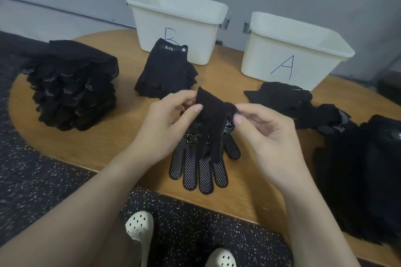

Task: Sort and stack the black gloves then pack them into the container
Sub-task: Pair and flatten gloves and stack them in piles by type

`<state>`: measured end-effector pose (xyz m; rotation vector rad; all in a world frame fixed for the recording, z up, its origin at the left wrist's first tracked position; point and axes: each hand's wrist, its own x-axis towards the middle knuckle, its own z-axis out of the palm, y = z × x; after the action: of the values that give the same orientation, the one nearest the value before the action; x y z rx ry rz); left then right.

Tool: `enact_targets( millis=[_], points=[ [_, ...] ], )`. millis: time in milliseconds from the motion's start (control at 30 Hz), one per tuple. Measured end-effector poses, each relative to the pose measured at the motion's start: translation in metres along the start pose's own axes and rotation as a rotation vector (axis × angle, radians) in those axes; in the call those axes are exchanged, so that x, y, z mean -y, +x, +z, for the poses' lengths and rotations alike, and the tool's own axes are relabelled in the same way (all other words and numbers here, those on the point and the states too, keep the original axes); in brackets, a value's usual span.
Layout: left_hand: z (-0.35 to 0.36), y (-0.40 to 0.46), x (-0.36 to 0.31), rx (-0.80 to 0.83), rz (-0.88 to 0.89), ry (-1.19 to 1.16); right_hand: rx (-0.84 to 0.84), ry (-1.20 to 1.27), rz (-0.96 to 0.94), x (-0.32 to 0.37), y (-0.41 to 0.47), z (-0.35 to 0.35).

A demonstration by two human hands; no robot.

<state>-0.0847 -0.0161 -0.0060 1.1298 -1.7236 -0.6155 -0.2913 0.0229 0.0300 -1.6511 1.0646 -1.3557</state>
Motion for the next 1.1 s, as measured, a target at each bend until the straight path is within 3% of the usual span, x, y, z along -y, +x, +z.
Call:
enact_targets(
  millis=[233, 400, 467, 567, 733, 933, 1033, 1100],
  points=[
    [-0.013, -0.009, -0.024, -0.146, 0.205, -0.015, 0.196, -0.024, 0.066, 0.004, -0.012, -0.009],
    [-0.033, -0.013, -0.047, -0.225, 0.264, -0.122, 0.079, 0.075, 0.132, 0.008, -0.003, 0.000],
    [-0.036, -0.015, -0.049, -0.199, 0.259, -0.170, 0.111, 0.094, 0.122, 0.011, 0.001, 0.008],
    [-0.039, -0.017, -0.053, -0.144, 0.229, -0.273, 0.199, 0.116, 0.145, 0.016, 0.004, 0.019],
    [-0.050, -0.022, -0.063, -0.047, 0.171, -0.471, 0.210, 0.134, 0.172, 0.023, 0.012, 0.030],
    [-0.062, -0.029, -0.069, 0.047, 0.096, -0.496, 0.312, 0.267, 0.217, 0.045, 0.010, 0.031],
    [-0.065, -0.032, -0.065, 0.028, -0.043, -0.533, 0.252, 0.317, 0.233, 0.053, 0.004, 0.032],
    [-0.063, -0.033, -0.061, 0.126, -0.244, -0.654, 0.206, 0.303, 0.238, 0.053, 0.000, 0.033]
  ],
)
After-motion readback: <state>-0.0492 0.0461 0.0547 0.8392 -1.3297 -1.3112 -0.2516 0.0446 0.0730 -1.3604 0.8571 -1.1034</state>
